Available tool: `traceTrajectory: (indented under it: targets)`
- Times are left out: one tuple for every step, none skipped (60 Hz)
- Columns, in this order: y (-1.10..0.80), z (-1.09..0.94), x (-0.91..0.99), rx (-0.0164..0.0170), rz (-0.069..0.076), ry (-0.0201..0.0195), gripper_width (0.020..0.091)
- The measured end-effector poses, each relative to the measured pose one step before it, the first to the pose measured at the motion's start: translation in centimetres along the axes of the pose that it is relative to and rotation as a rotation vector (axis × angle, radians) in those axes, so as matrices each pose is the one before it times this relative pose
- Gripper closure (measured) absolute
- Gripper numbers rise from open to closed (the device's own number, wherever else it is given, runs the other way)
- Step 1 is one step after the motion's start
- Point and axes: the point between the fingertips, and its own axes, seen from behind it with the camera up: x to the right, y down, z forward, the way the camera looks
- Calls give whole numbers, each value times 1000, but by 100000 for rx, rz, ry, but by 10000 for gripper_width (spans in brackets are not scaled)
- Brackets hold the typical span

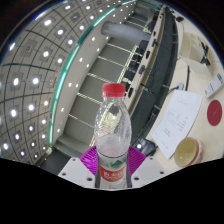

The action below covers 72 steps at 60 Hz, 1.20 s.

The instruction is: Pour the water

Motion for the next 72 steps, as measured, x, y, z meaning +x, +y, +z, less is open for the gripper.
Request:
traceTrajectory:
  targets:
    - [-909,-205,-248,1092,-5915,639,749]
    - [-905,-162,-225,1169,-5868,530,748]
    - [-890,-170,-144,1176,-5768,415,748]
    - [-873,-201,-52,1008,-5616,377,748]
    - [-1026,-546,-134,912,-5441,435,748]
    - [-763,-109,253,1002,-5577,852,749]
    - [-722,-180,317,916,-5366,957,747]
    - [-687,-153,397,852,-5200,1087,748]
    - [-624,-117,461,805,-5022,1062,748]
    - [-555,-133,554,671,-4927,1149,747]
    - [-435,-142,575,557,-4713,1070,747]
    - [-605,-399,495,695,-4297,1050,747]
    - [-387,74,751,637,-4012,1363,749]
    - [-235,-63,852,506,-3936,1599,749]
    - [-96,19,857,226,-3853,1661,750]
    - [-6,3,923,36,-3724,1634,749]
    - [117,47,930,-175,-3656,1703,749]
    - [224,35,928,-277,-3420,1742,751]
    - [319,70,984,-460,-3282,1840,750]
    - [949,-178,1191,-63,-3304,1553,750]
    - [-187,215,632,-820,-2638,1681,750]
    - [527,99,872,-818,-2713,1631,750]
    - [540,178,822,-884,-2538,1528,750]
    - [682,136,761,-964,-2197,1439,751]
    - [712,109,689,-1017,-1956,1314,750]
    - [757,175,640,-1114,-1784,1179,750]
    - [1820,193,659,-1135,-1735,1149,751]
    - [1011,223,554,-1551,-1358,1015,750]
    - [417,-529,119,-1656,-1274,881,750]
    - [826,193,399,-1412,-1085,625,751]
    - [728,132,325,-1241,-1086,575,750]
    - [769,79,283,-1166,-1042,631,751]
    - [796,91,276,-1183,-899,699,750]
    - [783,70,196,-1209,-724,590,749]
    - [757,103,167,-1140,-611,327,750]
    - [1921,1169,430,-732,-717,92,750]
    - [693,173,131,-895,-198,130,750]
    - [337,-631,-176,-885,211,351,749]
    - [615,58,73,-916,446,352,748]
    - [540,12,44,-944,630,297,749]
    - [564,66,61,-849,709,240,748]
    - [499,66,111,-674,703,318,749]
    - [536,91,143,-587,552,435,748]
    - [735,1224,312,-535,217,602,747]
    - [635,-491,282,-169,214,543,748]
    - [264,-408,171,1507,3,239,740]
    - [-422,48,49,2447,547,-5,745]
    - [91,-51,189,183,55,430,746]
    - [217,-10,178,-456,-179,566,744]
    - [-543,639,-158,371,291,55,745]
    - [169,-38,-22,231,243,-25,746]
    - [94,-52,34,195,28,355,744]
    - [-55,28,19,692,126,215,745]
    - [-107,-136,-166,-213,-151,164,745]
    - [-67,-5,-27,592,-209,188,745]
    - [17,11,1,239,-249,119,740]
    - [20,-14,-34,155,-242,81,730]
    - [-16,-45,-3,151,-270,84,709]
    - [-25,-27,-23,61,-260,74,690]
    - [-10,-43,-10,-129,-191,106,663]
    - [47,144,50,-151,-79,100,637]
    - [9,-250,19,-318,-74,252,612]
    - [48,-78,57,-492,20,269,589]
    - [100,-69,82,-817,77,294,570]
    - [197,-67,167,-1331,175,578,548]
    - [177,-93,99,-1385,253,418,510]
    - [110,-140,-36,-1184,418,-38,454]
    - [134,156,-23,-750,466,-337,373]
    - [-220,-674,-91,-617,581,-45,279]
    - [-125,-311,-104,-487,498,-104,229]
    - [-105,-372,-77,-578,682,57,259]
    - [-62,-403,110,-672,559,762,272]
